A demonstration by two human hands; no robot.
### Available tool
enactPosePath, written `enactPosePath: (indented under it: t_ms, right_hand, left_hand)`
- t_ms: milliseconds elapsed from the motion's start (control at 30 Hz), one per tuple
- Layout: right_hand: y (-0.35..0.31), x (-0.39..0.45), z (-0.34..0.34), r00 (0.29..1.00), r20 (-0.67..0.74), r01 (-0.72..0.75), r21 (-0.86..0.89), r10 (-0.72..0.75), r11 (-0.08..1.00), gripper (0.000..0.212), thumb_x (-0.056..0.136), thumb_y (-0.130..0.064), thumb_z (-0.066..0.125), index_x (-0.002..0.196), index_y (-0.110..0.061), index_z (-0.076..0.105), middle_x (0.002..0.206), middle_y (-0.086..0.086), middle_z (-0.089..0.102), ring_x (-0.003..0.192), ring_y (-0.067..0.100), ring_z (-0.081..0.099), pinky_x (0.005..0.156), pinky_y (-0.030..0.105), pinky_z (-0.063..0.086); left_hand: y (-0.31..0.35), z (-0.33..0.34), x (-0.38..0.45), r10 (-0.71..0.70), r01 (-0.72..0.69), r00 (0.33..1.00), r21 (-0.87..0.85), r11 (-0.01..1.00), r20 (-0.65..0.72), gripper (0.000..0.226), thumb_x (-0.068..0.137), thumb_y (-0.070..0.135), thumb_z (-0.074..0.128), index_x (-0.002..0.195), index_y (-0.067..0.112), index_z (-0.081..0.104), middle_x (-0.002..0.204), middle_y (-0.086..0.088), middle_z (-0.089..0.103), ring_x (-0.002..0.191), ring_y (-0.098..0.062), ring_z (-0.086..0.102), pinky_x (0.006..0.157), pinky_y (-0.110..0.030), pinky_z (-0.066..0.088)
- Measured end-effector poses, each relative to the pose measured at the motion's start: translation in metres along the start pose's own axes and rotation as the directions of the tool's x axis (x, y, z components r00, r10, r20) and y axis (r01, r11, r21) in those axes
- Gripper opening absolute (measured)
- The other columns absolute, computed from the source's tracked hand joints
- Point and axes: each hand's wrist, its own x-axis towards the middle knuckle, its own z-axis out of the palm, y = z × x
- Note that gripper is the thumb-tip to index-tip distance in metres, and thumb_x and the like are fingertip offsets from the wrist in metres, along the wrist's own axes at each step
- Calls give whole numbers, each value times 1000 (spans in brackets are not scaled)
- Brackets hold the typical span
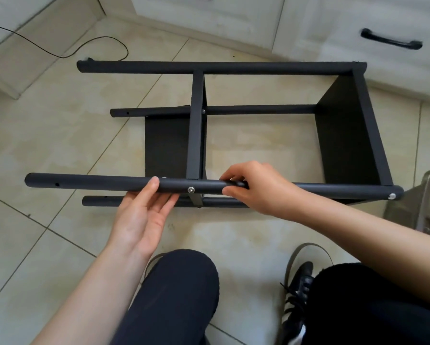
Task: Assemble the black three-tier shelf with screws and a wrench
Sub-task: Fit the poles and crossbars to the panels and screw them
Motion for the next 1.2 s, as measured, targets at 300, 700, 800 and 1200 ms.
enactPosePath:
  t_ms: [300, 700, 800, 1200]
  right_hand:
    - [-3, -5, -13, 999, -35, 26, 11, -26, 1000, 25, 94, -29, 64, 117, -27, 72, 95, -4, 71, 90, 14, 62, 77, 24, 43]
    - [-44, -53, -62, 995, -89, 58, 72, -52, 996, 28, 96, -31, 62, 120, -19, 70, 98, 1, 71, 89, 15, 66, 85, 35, 57]
    - [-60, -69, -82, 995, -93, 51, 91, -42, 995, 30, 97, -28, 61, 125, -19, 66, 107, -2, 71, 94, 10, 66, 85, 25, 55]
    - [-99, -137, -115, 993, -116, -16, 108, 29, 994, 14, 96, -22, 63, 110, -24, 60, 98, -5, 67, 74, 3, 62, 62, 16, 50]
  left_hand:
    - [13, 15, -12, 44, -44, 999, 30, 999, 22, 10, 97, 1, 58, 104, 8, 56, 104, -16, 70, 97, -28, 75, 83, -44, 62]
    - [76, 58, -72, 131, -151, 984, 168, 974, 125, 38, 91, 0, 66, 127, 5, 54, 111, -19, 70, 90, -28, 76, 76, -44, 63]
    - [99, 81, -93, 175, -219, 966, 242, 945, 189, 40, 92, -1, 66, 129, 5, 51, 107, -17, 70, 89, -28, 76, 77, -45, 63]
    - [140, 146, -185, 194, -418, 886, 543, 728, 421, 53, 88, 2, 72, 135, 8, 48, 117, -17, 66, 92, -29, 75, 66, -35, 64]
